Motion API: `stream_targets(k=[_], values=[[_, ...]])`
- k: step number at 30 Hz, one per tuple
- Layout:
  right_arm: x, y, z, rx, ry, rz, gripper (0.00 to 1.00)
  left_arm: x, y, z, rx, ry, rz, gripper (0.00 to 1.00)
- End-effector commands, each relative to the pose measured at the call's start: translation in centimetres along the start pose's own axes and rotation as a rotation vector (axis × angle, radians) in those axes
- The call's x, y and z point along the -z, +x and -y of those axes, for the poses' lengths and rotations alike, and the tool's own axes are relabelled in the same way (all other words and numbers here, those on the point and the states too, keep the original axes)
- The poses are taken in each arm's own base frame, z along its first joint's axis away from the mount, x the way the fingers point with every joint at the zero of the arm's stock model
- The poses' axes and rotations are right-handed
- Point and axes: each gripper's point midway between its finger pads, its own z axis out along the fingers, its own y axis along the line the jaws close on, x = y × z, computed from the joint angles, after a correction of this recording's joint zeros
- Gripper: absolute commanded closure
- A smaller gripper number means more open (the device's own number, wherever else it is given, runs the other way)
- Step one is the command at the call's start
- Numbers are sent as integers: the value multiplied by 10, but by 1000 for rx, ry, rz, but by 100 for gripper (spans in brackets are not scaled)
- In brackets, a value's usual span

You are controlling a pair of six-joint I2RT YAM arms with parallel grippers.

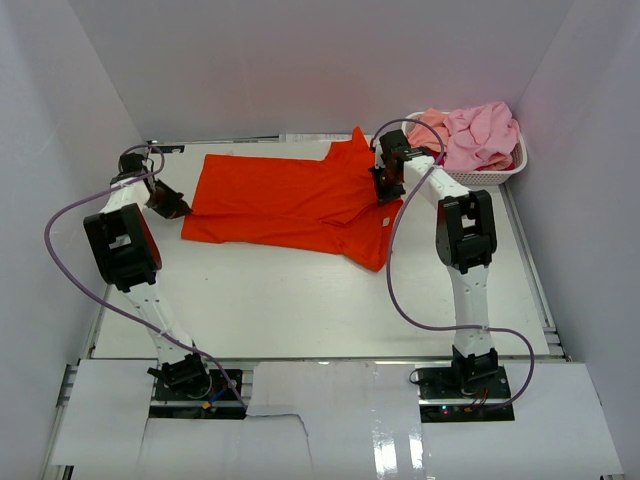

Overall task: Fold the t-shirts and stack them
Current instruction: Fold the flattened tshirt in 1/3 of the way

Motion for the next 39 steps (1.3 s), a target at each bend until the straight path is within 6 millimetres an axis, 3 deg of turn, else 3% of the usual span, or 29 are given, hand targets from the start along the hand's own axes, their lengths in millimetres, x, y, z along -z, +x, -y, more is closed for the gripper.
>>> stream_targets(k=[1, 8, 15, 24, 26, 33, 36, 38, 39], values=[[3, -20, 7, 11, 21, 54, 92, 10, -8, 10, -25, 22, 49, 85], [1, -19, 9, 7, 24, 53, 92, 7, -6, 12, -21, 33, 42, 84], [2, -19, 7, 10, 14, 61, 92, 5, -4, 16, -18, 46, 39, 58], [4, -28, 9, 12, 31, 97, 87, 16, -10, 35, -24, 127, 88, 51], [7, -33, 15, 13, 67, 116, 85, 26, -10, 42, -28, 158, 112, 51], [26, -60, 24, 12, 126, 219, 64, 74, -25, 71, -79, 275, 291, 49], [42, -68, 23, 13, 125, 275, 62, 99, -29, 79, -117, 298, 362, 48], [55, -73, 19, 19, 114, 324, 50, 112, -29, 86, -144, 310, 394, 48], [60, -75, 14, 24, 95, 335, 49, 125, -29, 92, -169, 324, 422, 48]])
